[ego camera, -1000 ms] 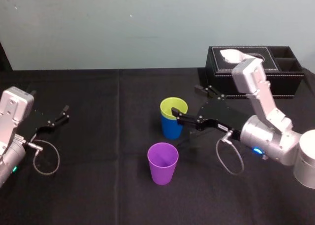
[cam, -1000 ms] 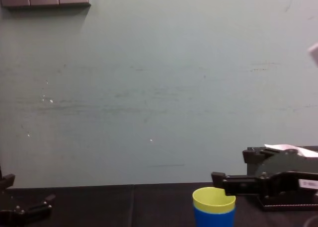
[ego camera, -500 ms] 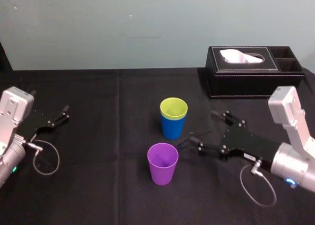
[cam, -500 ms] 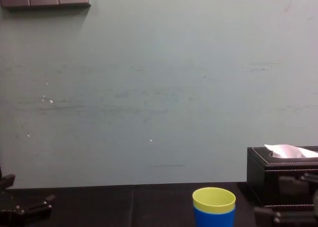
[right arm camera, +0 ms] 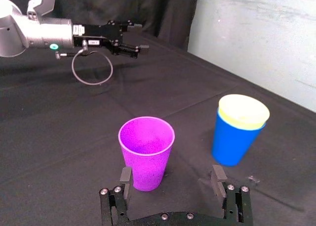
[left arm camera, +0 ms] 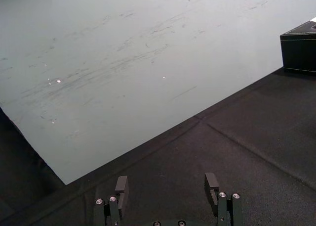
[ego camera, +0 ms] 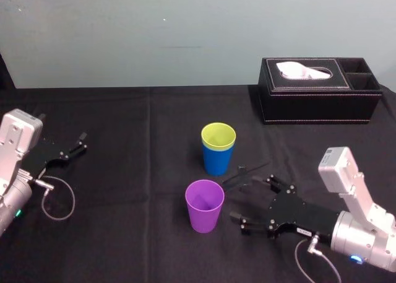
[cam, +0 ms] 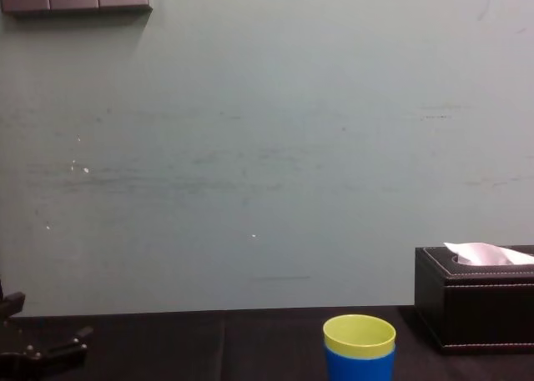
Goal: Stack the three plastic cups sequentially using one hand.
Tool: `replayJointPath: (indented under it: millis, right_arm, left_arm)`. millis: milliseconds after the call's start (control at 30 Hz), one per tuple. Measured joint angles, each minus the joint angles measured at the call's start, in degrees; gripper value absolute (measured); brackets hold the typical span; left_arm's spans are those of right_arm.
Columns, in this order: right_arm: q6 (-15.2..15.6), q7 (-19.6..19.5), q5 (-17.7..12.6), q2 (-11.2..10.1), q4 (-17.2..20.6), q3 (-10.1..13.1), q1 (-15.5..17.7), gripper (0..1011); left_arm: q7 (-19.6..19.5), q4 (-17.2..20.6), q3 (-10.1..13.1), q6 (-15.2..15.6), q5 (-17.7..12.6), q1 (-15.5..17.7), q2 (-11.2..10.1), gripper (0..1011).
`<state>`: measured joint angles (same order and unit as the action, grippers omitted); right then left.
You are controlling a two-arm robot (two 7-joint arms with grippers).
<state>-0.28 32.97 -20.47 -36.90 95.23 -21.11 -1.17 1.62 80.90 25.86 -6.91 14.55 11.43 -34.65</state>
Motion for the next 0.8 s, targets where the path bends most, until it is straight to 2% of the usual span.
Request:
replayJointPath:
  millis: [300,800]
  right_arm:
    - [-0.34,0.38,0.83,0.93,-1.65,-2.26,-1.34,1004]
    - [-0.46,1.01,1.80,2.09,-3.43,-4.79,-3.52,1004]
  left_arm:
    - [0.00,0.00,0.00,0.00,0.00,0.00,0.00,1010]
    - [0.00,0.00,0.00,0.00,0.00,0.00,0.00,1010]
